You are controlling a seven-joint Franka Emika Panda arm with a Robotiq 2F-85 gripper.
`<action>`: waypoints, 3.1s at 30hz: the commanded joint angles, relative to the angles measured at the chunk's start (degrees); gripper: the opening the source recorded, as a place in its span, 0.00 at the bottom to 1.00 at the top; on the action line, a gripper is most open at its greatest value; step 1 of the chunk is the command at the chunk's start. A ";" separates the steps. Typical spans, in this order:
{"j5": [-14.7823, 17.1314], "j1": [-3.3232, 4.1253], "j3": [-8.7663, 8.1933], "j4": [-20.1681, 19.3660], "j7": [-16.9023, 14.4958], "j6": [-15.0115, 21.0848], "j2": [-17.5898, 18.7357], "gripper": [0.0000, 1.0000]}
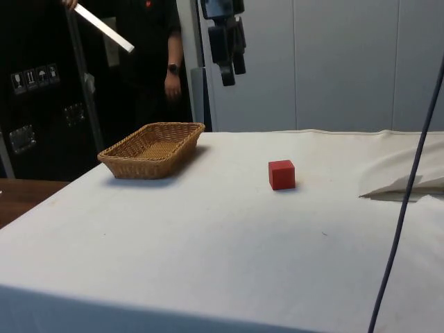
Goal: Pick up the cube and place it into the basket.
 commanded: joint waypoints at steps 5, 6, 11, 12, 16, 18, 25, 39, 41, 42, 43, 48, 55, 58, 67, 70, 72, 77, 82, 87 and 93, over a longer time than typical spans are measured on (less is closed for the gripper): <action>-2.01 -0.34 -0.29 -2.86 0.40 1.78 -1.60 1.00; -2.64 -0.46 -0.40 -3.90 0.40 2.23 -2.12 1.00; -3.84 -0.69 -0.74 -5.73 0.40 3.09 -2.92 1.00; -4.35 -0.86 -0.97 -6.76 0.29 3.61 -3.32 1.00; -5.50 -1.09 -1.43 -8.42 0.17 4.53 -3.90 1.00; -6.07 -1.15 -1.66 -9.17 0.11 4.98 -4.13 1.00; -8.02 -1.43 -2.58 -11.52 -0.11 7.62 -3.95 1.00; -10.54 -1.60 -5.10 -14.04 -2.64 13.29 -0.92 1.00; -10.71 -1.60 -5.61 -14.61 -3.32 14.78 -0.06 1.00; -10.77 -1.66 -5.84 -14.90 -3.55 15.36 0.29 1.00; -9.97 -1.38 -5.79 -14.50 -3.72 14.32 0.34 1.00; -11.00 -1.72 -6.93 -16.10 -4.87 17.88 1.66 1.00; -11.34 -1.72 -8.77 -17.76 -7.16 21.54 3.09 1.00; -11.75 -1.66 -9.45 -18.68 -7.96 23.72 3.67 1.00; -11.12 -1.55 -10.14 -21.26 -9.05 30.08 5.73 1.00; -10.94 -1.43 -10.14 -21.43 -8.94 30.42 6.30 1.00; -10.66 -1.49 -10.31 -22.23 -9.34 32.95 7.05 1.00; -9.63 -1.38 -10.14 -22.98 -9.57 37.07 10.37 1.00; -8.88 -1.43 -9.80 -22.92 -9.68 40.28 13.58 1.00; -9.74 -1.38 -9.97 -22.29 -8.94 41.65 15.93 1.00; -8.31 -1.83 -8.88 -22.17 -9.80 45.26 19.19 1.00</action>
